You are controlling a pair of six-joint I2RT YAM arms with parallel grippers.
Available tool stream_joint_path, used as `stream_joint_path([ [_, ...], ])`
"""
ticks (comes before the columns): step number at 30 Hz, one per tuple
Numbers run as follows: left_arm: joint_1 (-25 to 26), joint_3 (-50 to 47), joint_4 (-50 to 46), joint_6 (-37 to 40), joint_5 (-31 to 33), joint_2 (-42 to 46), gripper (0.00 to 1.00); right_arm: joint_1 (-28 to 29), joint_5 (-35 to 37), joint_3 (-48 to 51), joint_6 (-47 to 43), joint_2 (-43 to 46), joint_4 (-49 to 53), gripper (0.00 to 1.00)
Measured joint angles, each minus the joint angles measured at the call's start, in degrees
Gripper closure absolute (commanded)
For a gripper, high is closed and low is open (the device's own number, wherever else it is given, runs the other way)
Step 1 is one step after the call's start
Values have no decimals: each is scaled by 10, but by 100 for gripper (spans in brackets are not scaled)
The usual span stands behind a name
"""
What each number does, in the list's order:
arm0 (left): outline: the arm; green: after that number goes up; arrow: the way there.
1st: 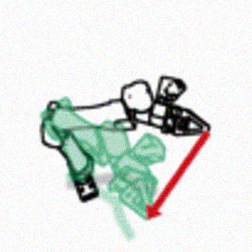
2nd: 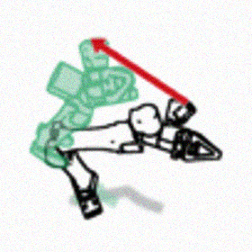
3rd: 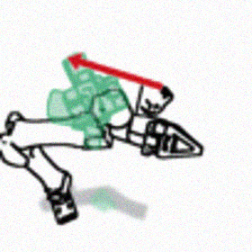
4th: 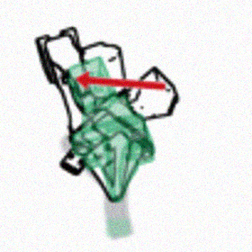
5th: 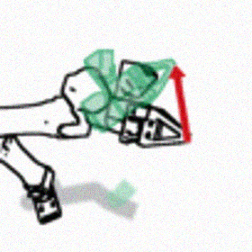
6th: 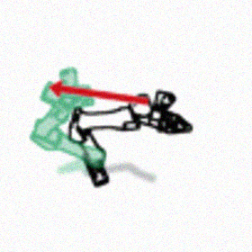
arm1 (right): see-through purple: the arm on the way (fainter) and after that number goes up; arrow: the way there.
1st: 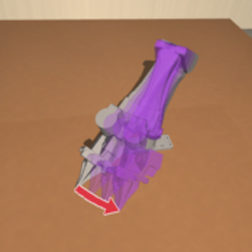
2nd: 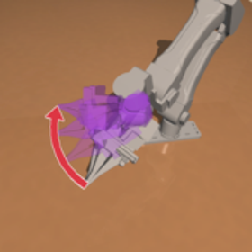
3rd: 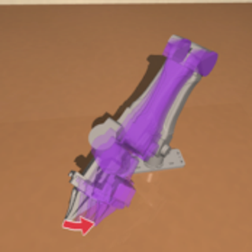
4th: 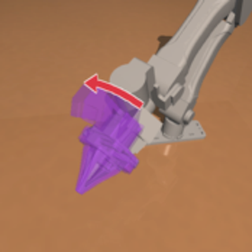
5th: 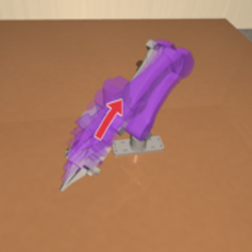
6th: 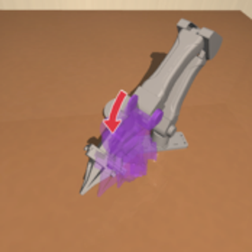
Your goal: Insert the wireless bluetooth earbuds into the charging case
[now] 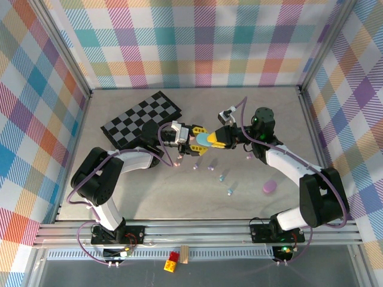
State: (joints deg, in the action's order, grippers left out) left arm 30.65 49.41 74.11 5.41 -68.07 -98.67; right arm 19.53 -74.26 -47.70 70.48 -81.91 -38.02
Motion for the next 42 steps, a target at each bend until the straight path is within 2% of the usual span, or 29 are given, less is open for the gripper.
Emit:
stream_joint_path([
  [8, 0, 0, 0, 0, -3, -2, 64, 0, -2, -2, -18, 4, 26, 99],
  [10, 0, 0, 0, 0, -3, -2, 66, 0, 0, -2, -22, 6, 32, 81],
  [13, 1, 0, 0, 0, 0, -2, 67, 0, 4, -8, -40, 10, 63, 46],
  [15, 2, 0, 0, -2, 1, -2, 68, 1, 9, -17, -72, 18, 107, 33],
  [18, 2, 0, 0, -12, 4, -2, 70, 1, 25, -56, -165, 35, 231, 20],
  [25, 2, -8, 4, -43, 30, 3, 70, 5, 126, -171, -430, 57, 549, 11],
  [29, 2, -30, -14, -48, 32, 18, 70, 12, 216, -202, -550, 63, 643, 6],
  [32, 0, -41, -63, -44, 38, 44, 70, 31, 289, -214, -634, 80, 690, 5],
  [35, 0, -42, -154, -19, 52, 83, 68, 52, 342, -215, -706, 112, 701, 3],
  [40, 3, -17, -422, 112, 80, 160, 65, 73, 383, -209, -808, 155, 680, 4],
  [42, 5, -7, -493, 147, 87, 176, 66, 81, 391, -209, -837, 153, 672, 4],
])
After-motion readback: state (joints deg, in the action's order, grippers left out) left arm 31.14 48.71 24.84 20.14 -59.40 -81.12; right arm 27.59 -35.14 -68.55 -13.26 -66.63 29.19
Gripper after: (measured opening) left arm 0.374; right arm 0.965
